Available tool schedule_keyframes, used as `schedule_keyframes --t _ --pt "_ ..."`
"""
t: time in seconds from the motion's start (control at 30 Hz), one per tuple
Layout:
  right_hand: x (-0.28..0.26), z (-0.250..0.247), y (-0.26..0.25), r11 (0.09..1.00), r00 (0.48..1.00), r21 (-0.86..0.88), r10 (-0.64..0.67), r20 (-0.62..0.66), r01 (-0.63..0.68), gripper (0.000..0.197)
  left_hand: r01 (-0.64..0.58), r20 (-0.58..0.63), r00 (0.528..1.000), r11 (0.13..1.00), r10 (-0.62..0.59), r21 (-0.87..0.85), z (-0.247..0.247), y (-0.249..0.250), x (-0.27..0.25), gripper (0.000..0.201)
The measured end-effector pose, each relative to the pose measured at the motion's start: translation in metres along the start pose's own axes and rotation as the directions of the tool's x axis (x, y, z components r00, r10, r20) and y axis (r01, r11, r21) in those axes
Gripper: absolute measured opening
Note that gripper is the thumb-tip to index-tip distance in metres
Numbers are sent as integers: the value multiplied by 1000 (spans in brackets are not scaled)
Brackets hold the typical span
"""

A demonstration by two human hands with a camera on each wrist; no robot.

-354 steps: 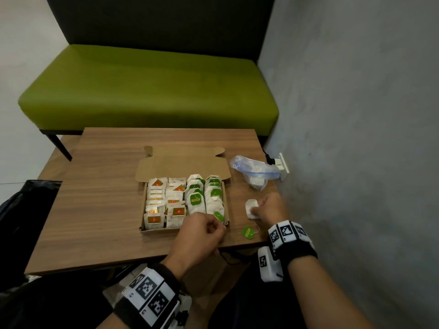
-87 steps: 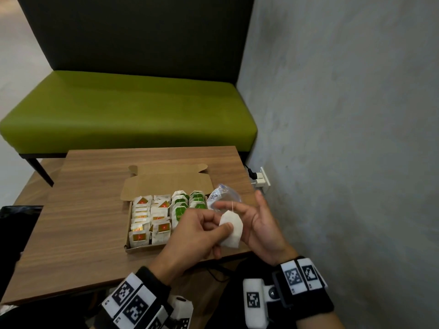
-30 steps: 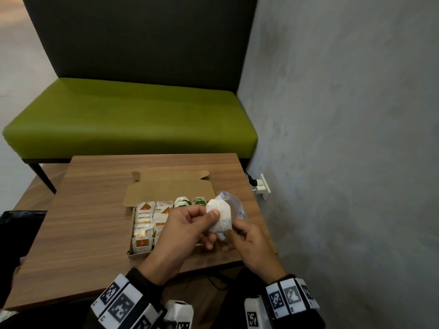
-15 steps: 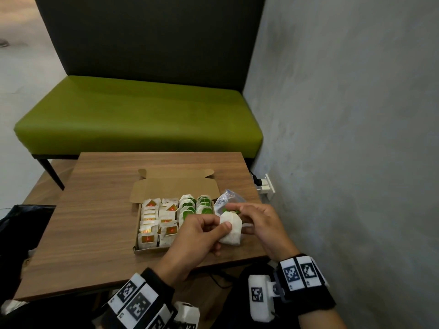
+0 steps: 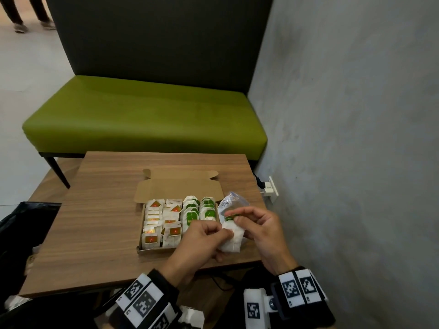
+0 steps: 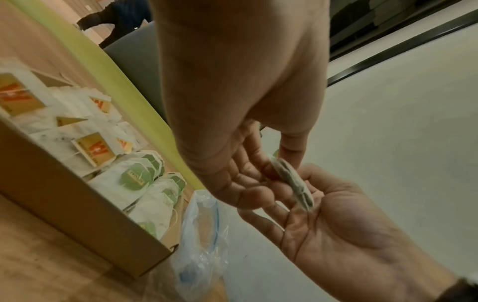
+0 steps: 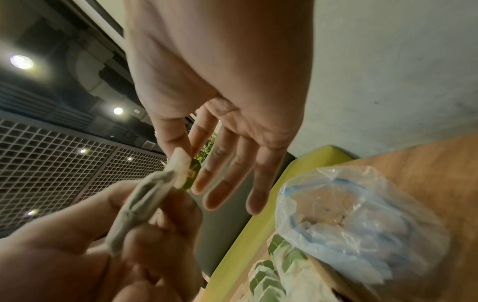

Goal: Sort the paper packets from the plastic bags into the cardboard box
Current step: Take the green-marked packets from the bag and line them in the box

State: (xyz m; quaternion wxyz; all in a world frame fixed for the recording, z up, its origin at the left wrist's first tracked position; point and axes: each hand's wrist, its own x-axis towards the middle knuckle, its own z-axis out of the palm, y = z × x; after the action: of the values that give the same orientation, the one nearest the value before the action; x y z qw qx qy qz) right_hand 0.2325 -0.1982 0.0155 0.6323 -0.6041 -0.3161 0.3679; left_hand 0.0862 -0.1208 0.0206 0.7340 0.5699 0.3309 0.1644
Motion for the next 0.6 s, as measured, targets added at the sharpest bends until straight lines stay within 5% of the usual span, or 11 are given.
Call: schedule_keyframes --t 0.27,0.37,0.5,0.6 --pt "1 0 -3 975 992 -190 -120 -30 112 18 -29 -124 991 991 46 131 -3 -5 -2 15" --pt "1 3 -2 930 977 -308 -214 -4 202 27 7 -130 991 999 0 50 0 -6 -1 16" --pt "-2 2 1 722 908 -561 -389 155 405 11 38 -140 989 995 -50 -89 1 -5 -1 13" --pt "-2 1 5 605 888 -669 -414 199 431 21 21 -141 989 988 -43 -156 -1 -5 -1 22"
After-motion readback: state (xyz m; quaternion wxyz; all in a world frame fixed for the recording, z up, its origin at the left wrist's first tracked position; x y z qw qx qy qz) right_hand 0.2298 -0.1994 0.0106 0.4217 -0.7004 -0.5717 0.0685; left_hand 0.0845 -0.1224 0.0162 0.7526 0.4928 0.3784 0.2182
